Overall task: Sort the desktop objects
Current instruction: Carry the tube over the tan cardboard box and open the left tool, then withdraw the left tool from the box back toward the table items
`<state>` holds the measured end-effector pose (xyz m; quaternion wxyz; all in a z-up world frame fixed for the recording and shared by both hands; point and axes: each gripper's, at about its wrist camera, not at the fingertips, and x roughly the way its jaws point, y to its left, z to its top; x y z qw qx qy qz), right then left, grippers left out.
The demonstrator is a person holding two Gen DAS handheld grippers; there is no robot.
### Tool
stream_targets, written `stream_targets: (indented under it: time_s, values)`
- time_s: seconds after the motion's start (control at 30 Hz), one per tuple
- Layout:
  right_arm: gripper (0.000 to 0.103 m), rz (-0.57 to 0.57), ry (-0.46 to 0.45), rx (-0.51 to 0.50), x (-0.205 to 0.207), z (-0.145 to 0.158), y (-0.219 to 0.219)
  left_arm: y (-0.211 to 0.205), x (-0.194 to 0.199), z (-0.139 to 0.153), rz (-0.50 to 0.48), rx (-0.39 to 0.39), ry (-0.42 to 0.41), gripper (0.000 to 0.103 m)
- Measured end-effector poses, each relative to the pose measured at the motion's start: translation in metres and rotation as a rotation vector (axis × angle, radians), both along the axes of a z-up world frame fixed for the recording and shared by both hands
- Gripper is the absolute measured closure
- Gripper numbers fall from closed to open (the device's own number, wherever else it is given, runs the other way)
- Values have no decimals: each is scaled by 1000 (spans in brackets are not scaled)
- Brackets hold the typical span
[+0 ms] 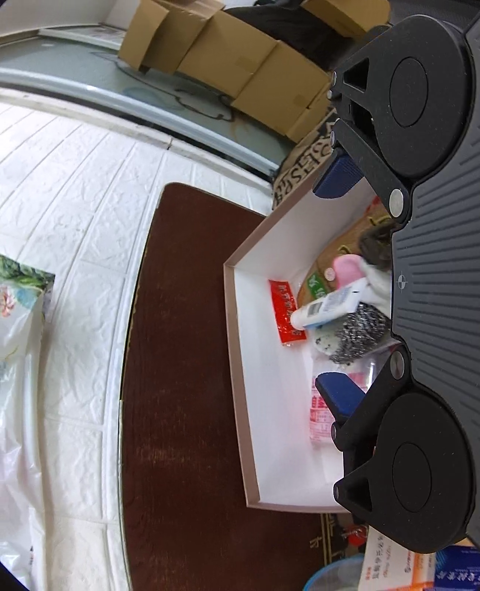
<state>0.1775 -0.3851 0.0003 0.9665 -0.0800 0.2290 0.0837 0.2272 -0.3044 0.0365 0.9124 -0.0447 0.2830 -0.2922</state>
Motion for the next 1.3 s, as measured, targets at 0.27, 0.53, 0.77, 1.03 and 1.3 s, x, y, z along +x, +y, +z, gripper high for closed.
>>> stream_targets:
  time_s: [0.27,0.53,0.77,1.03,1.3]
  values:
    - [1,21,-8,-19,-42,14,21,20,-47,16,31,32,-64,0]
    - [0,74,-36,4,-88,21,45,58,-108,30,121,95,-76,0]
    - [0,102,8,169,-122,14,65,103,-150,15,194,104,-21,0]
    - [0,141,64,240,-151,-3,95,147,-183,-8,290,132,20,0]
    - [0,140,141,272,-168,-22,119,174,-207,-28,359,148,55,0]
